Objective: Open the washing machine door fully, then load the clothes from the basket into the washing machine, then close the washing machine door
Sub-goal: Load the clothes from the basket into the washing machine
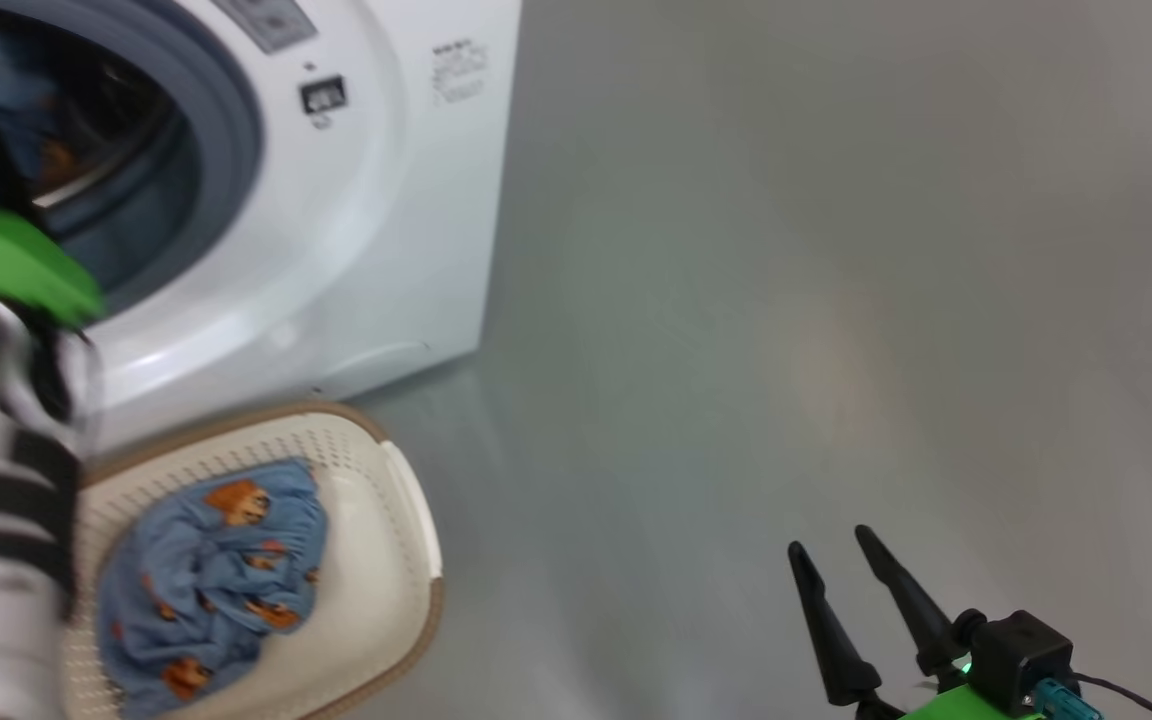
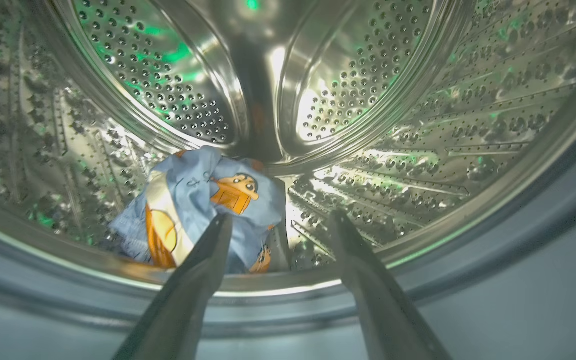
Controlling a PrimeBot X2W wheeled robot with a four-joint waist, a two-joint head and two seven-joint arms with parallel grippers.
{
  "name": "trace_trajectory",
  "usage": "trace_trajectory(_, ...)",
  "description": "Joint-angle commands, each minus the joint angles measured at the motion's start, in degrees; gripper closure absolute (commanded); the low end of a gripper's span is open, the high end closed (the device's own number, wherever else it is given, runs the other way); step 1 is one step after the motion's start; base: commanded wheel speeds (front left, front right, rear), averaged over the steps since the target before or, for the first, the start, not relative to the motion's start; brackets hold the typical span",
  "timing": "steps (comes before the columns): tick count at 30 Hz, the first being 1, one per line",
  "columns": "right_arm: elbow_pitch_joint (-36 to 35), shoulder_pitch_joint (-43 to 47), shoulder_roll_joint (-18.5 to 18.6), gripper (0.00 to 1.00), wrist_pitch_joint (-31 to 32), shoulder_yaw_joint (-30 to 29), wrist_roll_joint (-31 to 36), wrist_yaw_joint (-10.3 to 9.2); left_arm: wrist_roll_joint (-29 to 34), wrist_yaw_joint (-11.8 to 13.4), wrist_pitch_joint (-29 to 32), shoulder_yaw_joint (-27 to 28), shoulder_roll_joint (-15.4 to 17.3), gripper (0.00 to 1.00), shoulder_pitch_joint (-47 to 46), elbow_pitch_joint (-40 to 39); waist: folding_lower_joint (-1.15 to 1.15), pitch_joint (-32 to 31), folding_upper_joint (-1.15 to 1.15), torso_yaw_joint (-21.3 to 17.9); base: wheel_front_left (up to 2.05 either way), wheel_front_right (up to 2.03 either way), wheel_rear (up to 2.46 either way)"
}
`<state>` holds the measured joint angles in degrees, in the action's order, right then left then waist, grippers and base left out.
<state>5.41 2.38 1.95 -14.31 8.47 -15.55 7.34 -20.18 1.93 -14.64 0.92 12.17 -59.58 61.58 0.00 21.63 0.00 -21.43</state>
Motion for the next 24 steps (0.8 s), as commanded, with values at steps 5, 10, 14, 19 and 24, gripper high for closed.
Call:
trace_trajectory(5,-0.71,-1.06,0.93,0.00,-0.69,-1.44,2.84,0.14,-0.53,-0.98,-0.35,2.49,-3.11,0.00,11.58,-9.57,0.00,-7.47,0.00,6.09,0.00,0.00,0.00)
trace_trajectory(10,-1.33,-1.22,0.93,0.00,-0.69,-3.08,5.83,0.14,0.72,-1.57,-0.35,2.97,-6.26,0.00,21.58,-18.19,0.00,-9.76,0.00,9.03,0.00,0.00,0.00)
trace_trajectory(14,-1.73,-1.36,0.93,0.00,-0.69,-4.03,7.07,0.14,1.77,-1.91,-0.35,2.55,-7.80,0.00,28.79,-24.38,0.00,-10.86,0.00,11.28,0.00,0.00,0.00)
trace_trajectory(19,-2.26,-0.82,0.93,0.00,-0.69,-5.31,8.12,0.14,2.40,-2.41,-0.35,0.79,-8.94,0.00,37.27,-32.10,0.00,-12.28,0.00,14.38,0.00,0.00,0.00)
trace_trajectory(24,-2.42,-0.04,0.93,0.00,-0.69,-5.04,9.06,0.14,0.78,-1.81,-0.35,-1.48,-9.25,0.00,45.44,-38.22,0.00,-14.37,0.00,16.37,0.00,0.00,0.00)
